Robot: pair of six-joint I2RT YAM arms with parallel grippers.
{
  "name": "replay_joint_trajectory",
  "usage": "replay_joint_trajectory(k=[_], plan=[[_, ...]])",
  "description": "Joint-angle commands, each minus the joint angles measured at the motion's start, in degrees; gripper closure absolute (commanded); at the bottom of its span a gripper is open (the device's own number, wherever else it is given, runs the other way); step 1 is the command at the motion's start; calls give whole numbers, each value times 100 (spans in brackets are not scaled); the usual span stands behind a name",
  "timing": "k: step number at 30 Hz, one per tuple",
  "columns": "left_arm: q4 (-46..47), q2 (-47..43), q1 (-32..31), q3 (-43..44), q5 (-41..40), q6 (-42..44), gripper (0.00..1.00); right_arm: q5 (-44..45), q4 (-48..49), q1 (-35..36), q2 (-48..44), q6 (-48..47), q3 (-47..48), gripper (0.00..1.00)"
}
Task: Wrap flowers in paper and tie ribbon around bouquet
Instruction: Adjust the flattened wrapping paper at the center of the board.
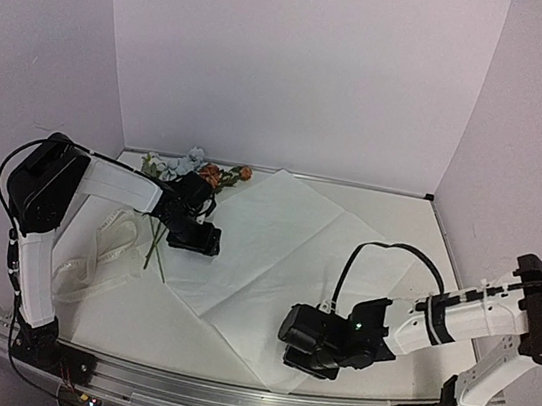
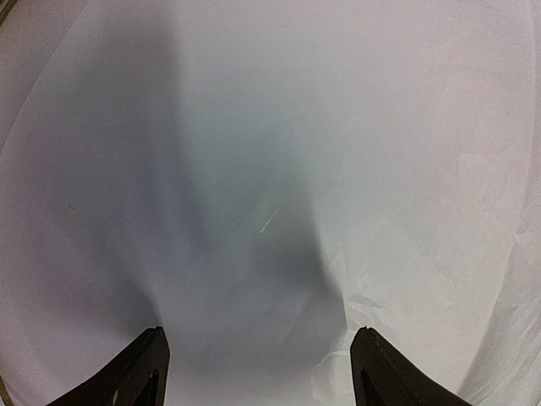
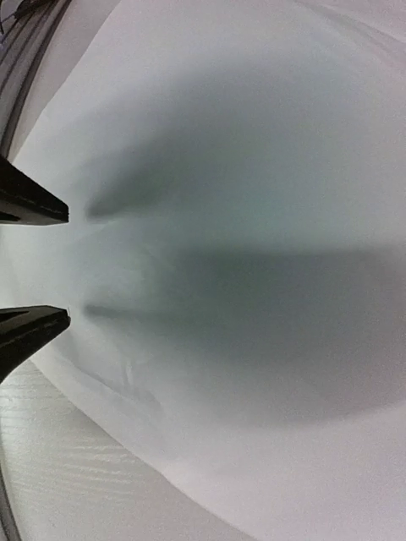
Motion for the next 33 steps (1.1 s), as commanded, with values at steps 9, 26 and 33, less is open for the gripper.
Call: replay_joint_trajectory(k=[9,26,33], plan=[[-374,-907,-9,181,-82,-123,18,456,-1466,-455,-1533,-2326,289,24],[-1173,-1139,1242,4,-1160,-1043,13,-1769,-749,-2713,-415,-4482,843,5],[-1208,-333,1453,584,-1101,-907,15,-1661,-707,-2900,67,-4663,949,9]])
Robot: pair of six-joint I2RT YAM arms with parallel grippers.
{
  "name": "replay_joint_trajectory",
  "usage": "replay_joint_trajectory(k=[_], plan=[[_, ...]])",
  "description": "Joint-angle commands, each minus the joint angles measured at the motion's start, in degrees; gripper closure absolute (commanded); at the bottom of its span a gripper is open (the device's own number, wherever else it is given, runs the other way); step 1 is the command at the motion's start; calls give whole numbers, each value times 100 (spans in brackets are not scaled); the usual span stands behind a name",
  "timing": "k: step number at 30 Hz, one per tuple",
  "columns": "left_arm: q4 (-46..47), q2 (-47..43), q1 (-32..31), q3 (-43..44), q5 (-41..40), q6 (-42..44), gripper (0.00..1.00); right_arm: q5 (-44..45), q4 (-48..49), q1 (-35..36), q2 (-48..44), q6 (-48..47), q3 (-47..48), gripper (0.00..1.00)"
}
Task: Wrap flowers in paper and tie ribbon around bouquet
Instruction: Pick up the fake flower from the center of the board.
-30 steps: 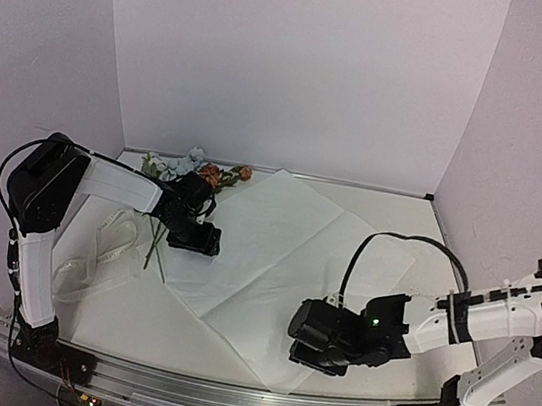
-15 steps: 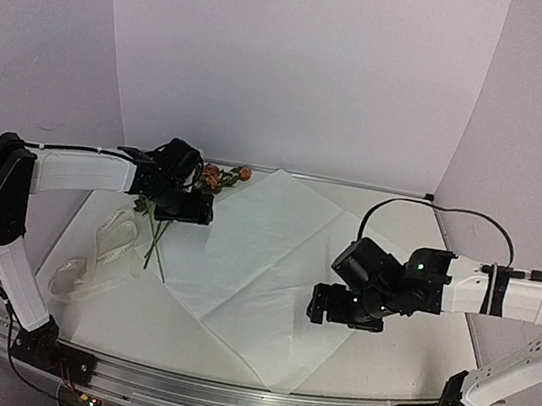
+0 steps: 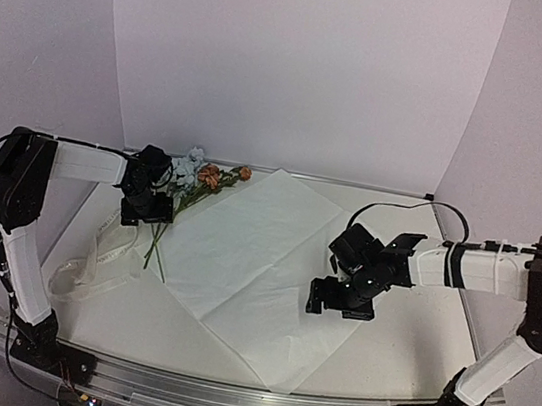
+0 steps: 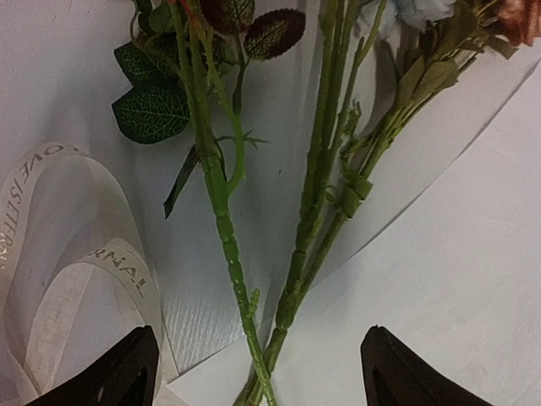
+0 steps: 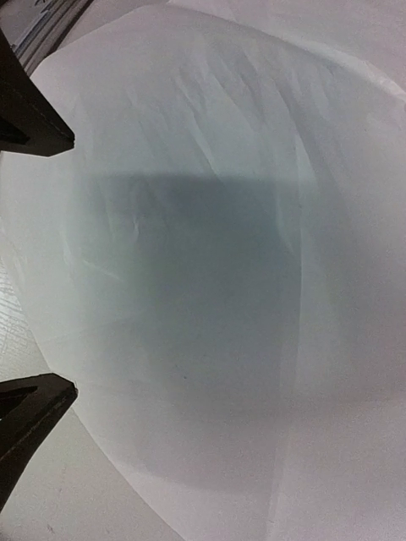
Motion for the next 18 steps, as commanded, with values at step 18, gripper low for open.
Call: replay_joint_trajectory(k=[18], plan=[[-268,1610,65,1546,-213,538,44,115,122,-129,730,-334,121,17]])
